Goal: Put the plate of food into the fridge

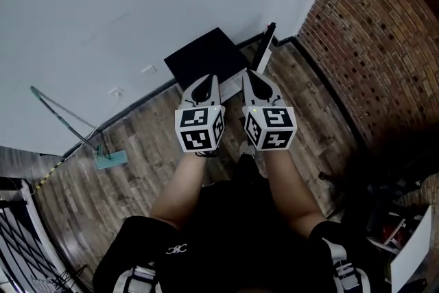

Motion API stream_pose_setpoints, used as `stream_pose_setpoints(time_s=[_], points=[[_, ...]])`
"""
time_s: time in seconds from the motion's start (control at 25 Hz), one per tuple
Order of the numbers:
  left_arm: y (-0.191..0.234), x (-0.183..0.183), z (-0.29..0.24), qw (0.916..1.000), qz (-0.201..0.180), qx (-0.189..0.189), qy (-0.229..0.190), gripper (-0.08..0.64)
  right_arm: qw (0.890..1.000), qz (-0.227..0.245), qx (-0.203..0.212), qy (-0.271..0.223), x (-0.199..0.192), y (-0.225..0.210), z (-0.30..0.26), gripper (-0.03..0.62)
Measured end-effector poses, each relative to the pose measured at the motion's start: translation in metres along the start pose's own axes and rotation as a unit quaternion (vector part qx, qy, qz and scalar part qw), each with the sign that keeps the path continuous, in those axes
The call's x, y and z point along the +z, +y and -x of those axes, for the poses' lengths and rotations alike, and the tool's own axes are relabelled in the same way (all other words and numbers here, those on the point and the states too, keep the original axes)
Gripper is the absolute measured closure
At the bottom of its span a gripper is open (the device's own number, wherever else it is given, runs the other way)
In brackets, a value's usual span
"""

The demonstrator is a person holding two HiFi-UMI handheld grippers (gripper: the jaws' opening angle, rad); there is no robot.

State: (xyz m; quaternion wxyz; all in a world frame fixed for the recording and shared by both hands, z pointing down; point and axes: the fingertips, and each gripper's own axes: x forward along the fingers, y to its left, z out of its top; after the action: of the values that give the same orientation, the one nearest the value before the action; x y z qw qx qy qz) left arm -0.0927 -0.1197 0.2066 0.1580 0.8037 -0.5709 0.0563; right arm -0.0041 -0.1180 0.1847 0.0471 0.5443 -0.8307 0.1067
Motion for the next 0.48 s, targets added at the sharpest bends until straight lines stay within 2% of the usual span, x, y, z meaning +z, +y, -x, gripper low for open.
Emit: stream_pose_setpoints(time_s=[0.2,0.32,0.48], points=[[-0.023,0.053,0.03,0.998,-0.024,-0.016,-0.057,0.563,0.999,0.03,0.01,-0.03,0.041,0.01,0.027,0.586],[-0.028,0.057,0.046,0.9971,-0.035,-0.013,-0.066,0.563,0.998,0.034,0.008,-0.045,0.05,0.014,0.041,0.586],[-0.029,0.048,0.061,0.9974,-0.035,-0.016,-0.061,0.563,0.999,0.03,0.01,-0.043,0.043,0.026,0.055,0.586]])
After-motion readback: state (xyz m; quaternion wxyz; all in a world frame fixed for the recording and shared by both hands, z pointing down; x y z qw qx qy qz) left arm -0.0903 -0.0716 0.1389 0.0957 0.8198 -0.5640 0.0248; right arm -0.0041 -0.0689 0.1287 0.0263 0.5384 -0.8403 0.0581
